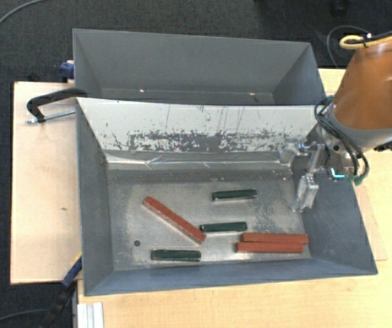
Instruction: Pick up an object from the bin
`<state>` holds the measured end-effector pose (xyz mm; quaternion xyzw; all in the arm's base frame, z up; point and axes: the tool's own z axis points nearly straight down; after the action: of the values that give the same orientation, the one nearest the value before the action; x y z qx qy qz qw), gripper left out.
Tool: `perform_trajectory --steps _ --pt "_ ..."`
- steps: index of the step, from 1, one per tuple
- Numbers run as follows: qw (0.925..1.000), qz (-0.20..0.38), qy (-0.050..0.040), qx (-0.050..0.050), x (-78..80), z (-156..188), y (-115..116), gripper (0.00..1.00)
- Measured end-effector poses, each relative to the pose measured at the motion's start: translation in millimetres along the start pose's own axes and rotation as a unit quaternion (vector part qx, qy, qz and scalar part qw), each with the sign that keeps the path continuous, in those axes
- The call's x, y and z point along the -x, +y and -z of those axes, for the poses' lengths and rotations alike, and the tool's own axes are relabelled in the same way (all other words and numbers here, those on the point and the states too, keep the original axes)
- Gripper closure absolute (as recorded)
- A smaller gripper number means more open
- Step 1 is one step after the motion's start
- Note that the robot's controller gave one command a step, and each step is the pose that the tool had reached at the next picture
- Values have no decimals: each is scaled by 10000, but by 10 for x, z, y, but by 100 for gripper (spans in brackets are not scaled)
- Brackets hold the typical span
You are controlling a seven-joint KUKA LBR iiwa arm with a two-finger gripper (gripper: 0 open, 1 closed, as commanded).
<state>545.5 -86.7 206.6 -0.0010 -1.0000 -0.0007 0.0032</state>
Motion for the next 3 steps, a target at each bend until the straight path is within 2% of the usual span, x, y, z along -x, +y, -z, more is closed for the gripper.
perform_trajectory --steps 1,2,3 --pt "9854 1701 -21 1 62 -1304 514 0" --pt "9817 1903 -84 -15 604 -1350 551 0" --pt "9817 1903 -63 -12 584 -1351 550 100"
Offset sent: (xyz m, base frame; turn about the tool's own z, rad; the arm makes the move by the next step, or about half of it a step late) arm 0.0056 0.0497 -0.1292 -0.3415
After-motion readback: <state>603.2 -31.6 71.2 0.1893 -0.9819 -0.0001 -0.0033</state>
